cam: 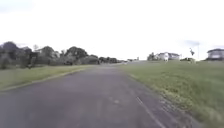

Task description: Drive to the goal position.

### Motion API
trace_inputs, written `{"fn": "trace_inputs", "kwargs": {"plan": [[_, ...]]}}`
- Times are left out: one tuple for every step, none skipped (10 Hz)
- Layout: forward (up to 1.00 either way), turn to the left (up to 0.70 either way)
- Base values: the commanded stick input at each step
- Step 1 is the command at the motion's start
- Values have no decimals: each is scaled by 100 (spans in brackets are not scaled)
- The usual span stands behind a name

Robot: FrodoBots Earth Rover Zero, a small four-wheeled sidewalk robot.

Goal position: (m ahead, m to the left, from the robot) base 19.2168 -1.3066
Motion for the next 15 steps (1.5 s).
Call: {"fn": "trace_inputs", "kwargs": {"plan": [[70, 2], [70, 2], [70, 2], [70, 2], [70, 2], [70, 2], [70, 2], [70, 2], [70, 2], [70, 2], [70, 2], [70, 2], [70, 2], [70, 2], [70, 2]]}}
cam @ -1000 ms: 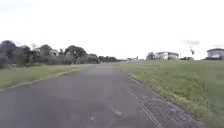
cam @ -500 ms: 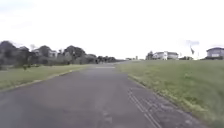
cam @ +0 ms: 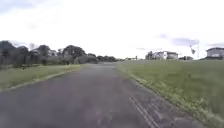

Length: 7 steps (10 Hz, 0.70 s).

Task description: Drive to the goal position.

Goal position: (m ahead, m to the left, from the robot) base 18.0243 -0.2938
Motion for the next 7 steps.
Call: {"fn": "trace_inputs", "kwargs": {"plan": [[70, 2], [70, 2], [70, 2], [70, 2], [70, 2], [70, 2], [70, 2]]}}
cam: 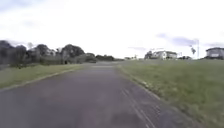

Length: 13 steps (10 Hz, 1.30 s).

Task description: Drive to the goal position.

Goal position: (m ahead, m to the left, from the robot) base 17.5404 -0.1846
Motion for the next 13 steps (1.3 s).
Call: {"fn": "trace_inputs", "kwargs": {"plan": [[70, 2], [70, 2], [70, 2], [70, 2], [70, 2], [70, 2], [70, 2], [70, 18], [70, 35], [70, 35], [70, 29], [70, 21], [70, 13]]}}
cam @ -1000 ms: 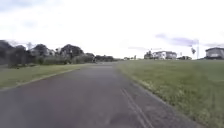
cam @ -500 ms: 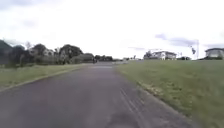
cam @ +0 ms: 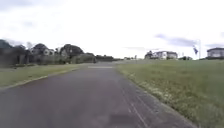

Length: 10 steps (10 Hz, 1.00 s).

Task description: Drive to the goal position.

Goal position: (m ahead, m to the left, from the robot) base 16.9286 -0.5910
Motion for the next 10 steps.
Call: {"fn": "trace_inputs", "kwargs": {"plan": [[70, 3], [70, 0], [70, 0], [70, 0], [70, 0], [70, 0], [70, 0], [70, 0], [70, 0], [70, 0]]}}
